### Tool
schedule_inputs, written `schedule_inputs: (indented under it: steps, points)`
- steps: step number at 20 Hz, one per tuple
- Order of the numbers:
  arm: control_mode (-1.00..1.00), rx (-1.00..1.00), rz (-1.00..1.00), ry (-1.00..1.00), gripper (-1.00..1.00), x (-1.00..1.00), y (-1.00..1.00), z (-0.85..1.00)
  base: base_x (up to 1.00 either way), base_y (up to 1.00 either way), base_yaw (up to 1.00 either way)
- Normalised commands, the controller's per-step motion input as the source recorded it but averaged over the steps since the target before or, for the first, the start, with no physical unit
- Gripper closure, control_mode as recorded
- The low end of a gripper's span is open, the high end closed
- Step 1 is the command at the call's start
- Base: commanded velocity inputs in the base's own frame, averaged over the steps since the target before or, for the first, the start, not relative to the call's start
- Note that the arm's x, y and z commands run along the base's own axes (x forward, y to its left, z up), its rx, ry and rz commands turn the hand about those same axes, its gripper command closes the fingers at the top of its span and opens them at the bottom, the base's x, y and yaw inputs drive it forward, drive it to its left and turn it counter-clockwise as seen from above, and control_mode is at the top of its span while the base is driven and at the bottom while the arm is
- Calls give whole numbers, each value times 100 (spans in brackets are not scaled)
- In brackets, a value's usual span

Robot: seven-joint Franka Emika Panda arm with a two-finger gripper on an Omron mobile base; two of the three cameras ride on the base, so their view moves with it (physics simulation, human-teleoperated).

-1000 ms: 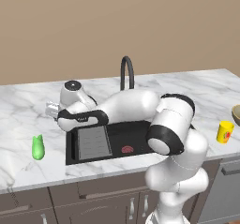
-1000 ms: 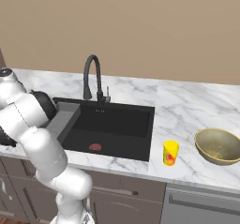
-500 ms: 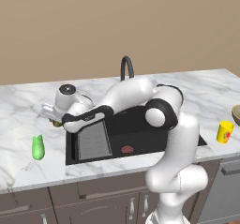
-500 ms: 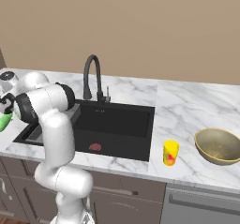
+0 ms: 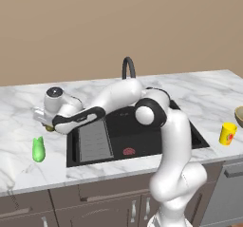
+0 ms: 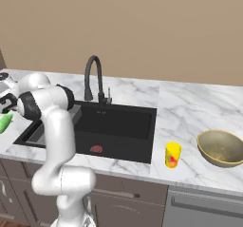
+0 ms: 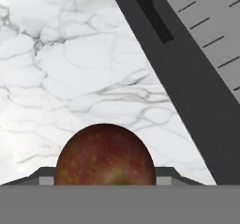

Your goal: Remove the corn and apple from the sink. Then move the bowl and cup from the counter to the sink for washing.

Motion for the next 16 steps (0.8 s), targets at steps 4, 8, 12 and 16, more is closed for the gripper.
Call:
schedule_inputs:
  steps: [4,8,12,16]
  points:
    - [-100,-3,-8,12,100,18,4,-1,0,0,0]
    - [-100,-3,-9,9,100,18,0,-2,0,0,0]
    - [-100,-1,-7,2,100,16,0,-2,0,0,0]
    - [-100,0,-7,1,100,14,0,-5,0,0,0]
